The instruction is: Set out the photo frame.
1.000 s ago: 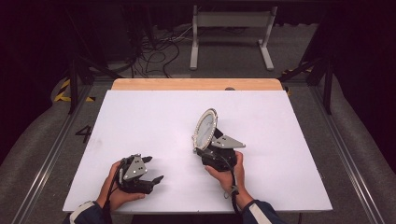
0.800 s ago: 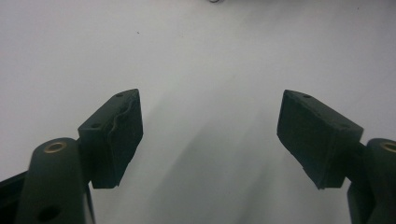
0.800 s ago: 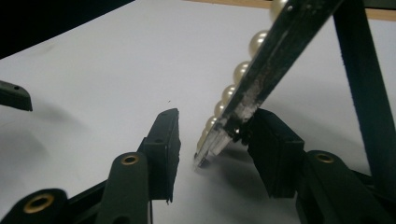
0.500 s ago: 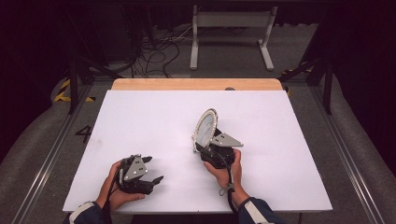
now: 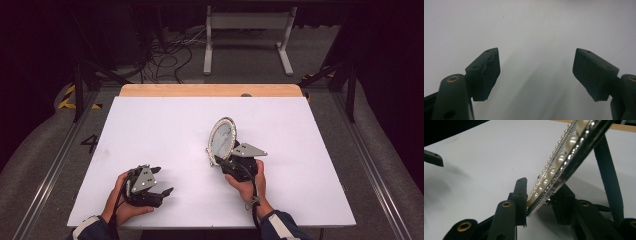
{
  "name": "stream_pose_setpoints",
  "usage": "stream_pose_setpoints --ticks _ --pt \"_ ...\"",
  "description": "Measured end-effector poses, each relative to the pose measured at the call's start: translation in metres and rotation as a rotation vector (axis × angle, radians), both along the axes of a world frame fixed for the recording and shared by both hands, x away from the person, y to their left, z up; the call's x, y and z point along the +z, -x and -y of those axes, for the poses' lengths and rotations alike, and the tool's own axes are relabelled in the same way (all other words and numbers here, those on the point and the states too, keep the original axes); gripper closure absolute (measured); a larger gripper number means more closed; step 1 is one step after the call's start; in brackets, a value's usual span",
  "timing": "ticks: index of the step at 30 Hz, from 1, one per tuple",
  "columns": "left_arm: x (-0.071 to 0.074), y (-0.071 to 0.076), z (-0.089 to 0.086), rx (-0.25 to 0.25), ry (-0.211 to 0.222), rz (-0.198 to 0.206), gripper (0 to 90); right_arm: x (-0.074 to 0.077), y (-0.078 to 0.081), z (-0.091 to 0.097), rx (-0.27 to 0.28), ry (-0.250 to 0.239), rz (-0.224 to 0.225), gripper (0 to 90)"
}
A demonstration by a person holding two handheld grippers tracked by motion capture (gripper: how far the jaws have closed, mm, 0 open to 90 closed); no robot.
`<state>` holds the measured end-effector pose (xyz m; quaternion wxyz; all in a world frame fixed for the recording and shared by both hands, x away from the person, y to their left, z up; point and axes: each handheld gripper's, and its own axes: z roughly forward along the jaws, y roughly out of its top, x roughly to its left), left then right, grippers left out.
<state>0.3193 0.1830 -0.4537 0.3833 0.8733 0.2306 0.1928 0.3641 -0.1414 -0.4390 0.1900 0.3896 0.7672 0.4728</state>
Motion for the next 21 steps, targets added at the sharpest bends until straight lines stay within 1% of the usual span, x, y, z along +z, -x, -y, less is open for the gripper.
stream_pose_setpoints --ticks 3,8,12,13,15,16,17,19,21 --pt "0.001 0.0 -0.001 0.001 0.002 0.006 22.9 0.001 0.002 0.005 0.023 -0.001 -0.011 69.4" --pt "0.003 0.0 -0.002 0.0 0.006 0.013 22.9 0.002 0.003 0.009 0.038 -0.001 -0.02 70.2" --pt "0.003 0.0 -0.002 -0.002 0.007 0.008 22.9 0.002 0.003 0.009 0.032 -0.006 -0.022 70.1" --pt "0.003 0.0 -0.002 -0.003 0.006 0.008 22.8 0.001 0.004 0.008 0.023 -0.009 -0.016 69.7" --pt "0.003 0.0 -0.001 -0.003 0.007 0.008 22.8 0.0 0.003 0.004 0.01 -0.01 -0.003 64.1" --pt "0.003 0.0 -0.001 -0.003 0.007 0.008 22.7 -0.001 0.003 0.002 0.007 -0.011 -0.003 62.9" --pt "0.003 0.0 -0.001 -0.003 0.008 0.008 22.7 -0.002 0.002 0.0 0.002 -0.017 -0.004 61.3" --pt "0.002 -0.001 0.0 -0.003 0.004 0.007 22.4 -0.004 0.0 -0.004 -0.008 -0.015 -0.011 58.7" --pt "0.002 -0.001 0.0 -0.006 -0.001 0.006 22.0 -0.007 -0.003 -0.008 -0.03 -0.026 -0.016 56.5"
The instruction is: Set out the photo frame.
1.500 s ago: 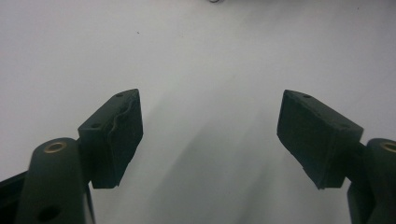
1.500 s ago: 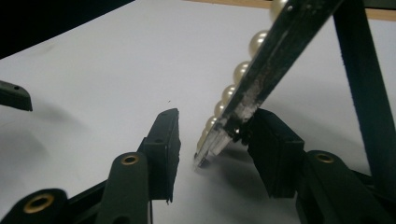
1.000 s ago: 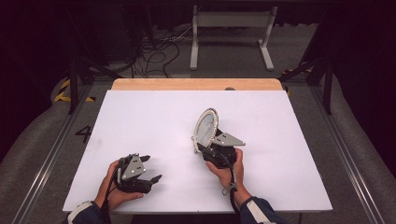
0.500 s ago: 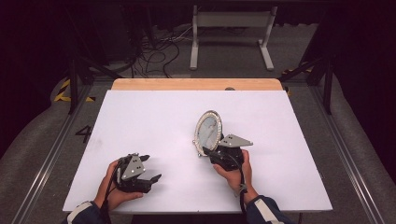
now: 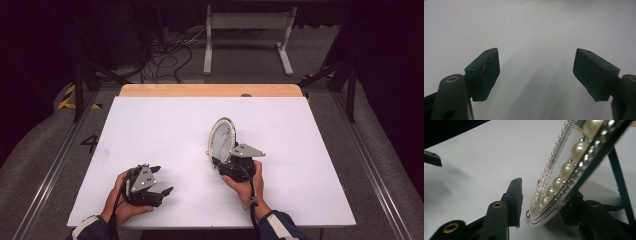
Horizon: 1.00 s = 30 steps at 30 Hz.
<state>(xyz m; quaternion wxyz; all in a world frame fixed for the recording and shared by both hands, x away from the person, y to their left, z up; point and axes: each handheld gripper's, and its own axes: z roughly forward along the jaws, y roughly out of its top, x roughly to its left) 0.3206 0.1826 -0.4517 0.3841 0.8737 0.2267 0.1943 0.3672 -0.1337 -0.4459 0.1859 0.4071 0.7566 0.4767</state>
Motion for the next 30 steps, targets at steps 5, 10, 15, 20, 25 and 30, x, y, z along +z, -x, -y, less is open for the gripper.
stream_pose_setpoints --ticks 5,10,15,20,25,30 --pt "-0.001 0.0 0.001 -0.011 0.0 -0.002 21.8 -0.005 -0.004 -0.004 -0.023 -0.02 0.0 62.7" --pt "-0.001 0.0 0.001 0.004 -0.001 0.003 21.7 -0.004 -0.005 -0.001 -0.022 -0.024 -0.008 69.0" --pt "-0.001 0.0 0.002 0.005 0.0 -0.001 21.7 -0.002 -0.006 0.005 0.032 0.0 -0.035 72.5" --pt "-0.002 0.0 0.003 0.001 -0.004 -0.006 21.6 0.0 -0.007 0.009 0.062 0.004 -0.055 73.9" --pt "-0.002 0.0 0.003 0.001 -0.004 -0.007 21.5 0.001 -0.009 0.014 0.099 0.002 -0.074 74.8" --pt "-0.002 0.0 0.003 0.0 -0.002 -0.01 21.5 0.003 -0.01 0.018 0.131 0.007 -0.09 75.7"
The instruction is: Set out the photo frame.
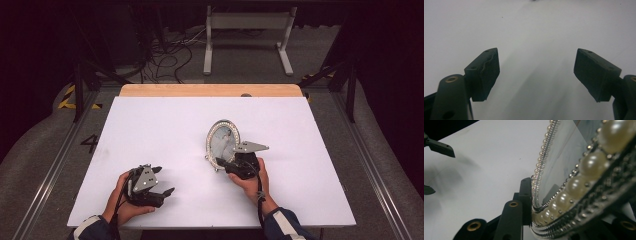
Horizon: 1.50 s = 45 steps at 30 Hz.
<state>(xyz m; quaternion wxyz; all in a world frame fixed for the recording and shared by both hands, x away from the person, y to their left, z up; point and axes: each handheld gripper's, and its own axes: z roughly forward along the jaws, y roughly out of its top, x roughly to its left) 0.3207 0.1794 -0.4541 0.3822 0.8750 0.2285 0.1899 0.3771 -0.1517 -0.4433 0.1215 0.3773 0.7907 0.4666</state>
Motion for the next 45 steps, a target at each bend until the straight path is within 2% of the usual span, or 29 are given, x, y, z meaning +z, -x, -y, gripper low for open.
stream_pose_setpoints --ticks 8,11,15,18,22,24,26,28,31,33,36,41,45 --pt "-0.001 -0.002 0.002 -0.009 0.002 -0.011 21.6 0.001 0.0 0.005 0.036 -0.016 -0.027 77.3" --pt "-0.001 -0.007 0.005 -0.012 0.003 -0.009 21.4 0.001 0.001 0.005 0.028 -0.015 -0.028 76.9" --pt "0.0 -0.016 0.008 -0.005 0.007 -0.004 20.9 0.004 0.006 0.002 -0.005 0.043 0.03 68.7" --pt "0.003 -0.024 0.007 0.007 0.02 -0.004 20.4 0.007 0.009 0.005 -0.03 0.043 0.053 64.2" --pt "0.008 -0.035 0.005 0.016 0.063 -0.016 20.2 0.011 0.014 0.009 -0.057 0.03 0.077 62.5" --pt "0.012 -0.042 0.007 0.016 0.093 -0.02 20.2 0.014 0.016 0.009 -0.065 0.018 0.091 62.8" --pt "0.014 -0.048 0.01 0.011 0.121 -0.025 20.0 0.015 0.018 0.01 -0.077 0.013 0.108 67.4" --pt "0.016 -0.055 0.016 -0.01 0.131 -0.035 21.4 0.015 0.018 0.01 -0.078 0.003 0.103 70.7" --pt "0.018 -0.067 0.029 -0.045 0.156 -0.046 21.9 0.012 0.015 0.01 -0.073 -0.051 0.069 74.7" --pt "0.019 -0.075 0.038 -0.063 0.166 -0.057 21.9 0.012 0.013 0.012 -0.057 -0.069 0.056 75.2" --pt "0.021 -0.086 0.053 -0.076 0.16 -0.051 22.0 0.011 0.011 0.015 -0.04 -0.089 0.042 75.8" --pt "0.02 -0.102 0.075 -0.108 0.196 -0.069 22.1 0.011 0.009 0.018 -0.015 -0.095 0.023 76.1" --pt "0.015 -0.114 0.089 -0.112 0.219 -0.1 20.3 0.013 0.011 0.015 -0.026 -0.06 0.052 74.1"
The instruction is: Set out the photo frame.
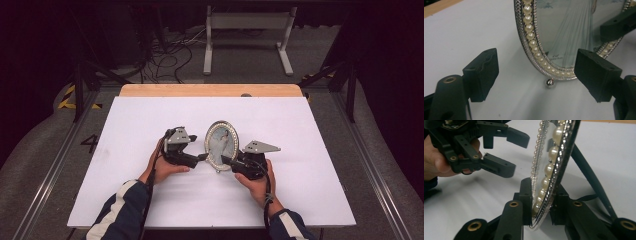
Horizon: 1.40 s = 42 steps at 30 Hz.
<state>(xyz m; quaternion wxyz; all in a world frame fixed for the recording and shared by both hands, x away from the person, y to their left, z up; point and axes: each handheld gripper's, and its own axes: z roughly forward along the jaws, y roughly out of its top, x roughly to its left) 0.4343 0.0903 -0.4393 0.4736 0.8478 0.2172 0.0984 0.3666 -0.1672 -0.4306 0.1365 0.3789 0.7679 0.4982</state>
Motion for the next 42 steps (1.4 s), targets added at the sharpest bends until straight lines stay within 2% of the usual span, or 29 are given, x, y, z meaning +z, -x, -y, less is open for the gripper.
stream_pose_setpoints --ticks 2,6,9,12,17,22,27,32,38,42 --pt "-0.004 -0.004 0.006 0.001 -0.005 -0.001 19.8 0.001 0.003 -0.002 -0.013 0.032 0.031 65.6" --pt "-0.009 -0.007 0.011 -0.01 -0.02 -0.004 20.0 0.005 0.009 0.004 -0.042 0.029 0.057 61.7" --pt "-0.009 -0.009 0.013 -0.016 -0.016 -0.004 20.7 0.008 0.013 0.008 -0.055 0.021 0.073 61.4" --pt "-0.007 -0.01 0.015 -0.024 0.009 -0.015 21.4 0.014 0.021 0.012 -0.077 -0.003 0.102 61.2" --pt "-0.007 -0.012 0.019 -0.046 0.041 -0.036 20.8 0.02 0.03 0.014 -0.108 -0.019 0.137 66.8" --pt "-0.008 -0.011 0.02 -0.078 0.045 -0.05 25.3 0.022 0.03 0.017 -0.12 -0.035 0.144 77.5" --pt "-0.006 -0.008 0.02 -0.084 0.035 -0.039 30.1 0.022 0.03 0.018 -0.117 -0.038 0.127 78.3" --pt "-0.005 -0.008 0.016 -0.089 0.038 -0.055 36.3 0.022 0.028 0.021 -0.117 -0.042 0.115 78.7" --pt "-0.004 -0.003 0.013 -0.096 0.032 -0.057 37.6 0.021 0.023 0.025 -0.127 -0.049 0.106 79.1" --pt "-0.003 0.001 0.013 -0.097 0.005 -0.042 37.5 0.02 0.021 0.026 -0.135 -0.055 0.099 79.4"
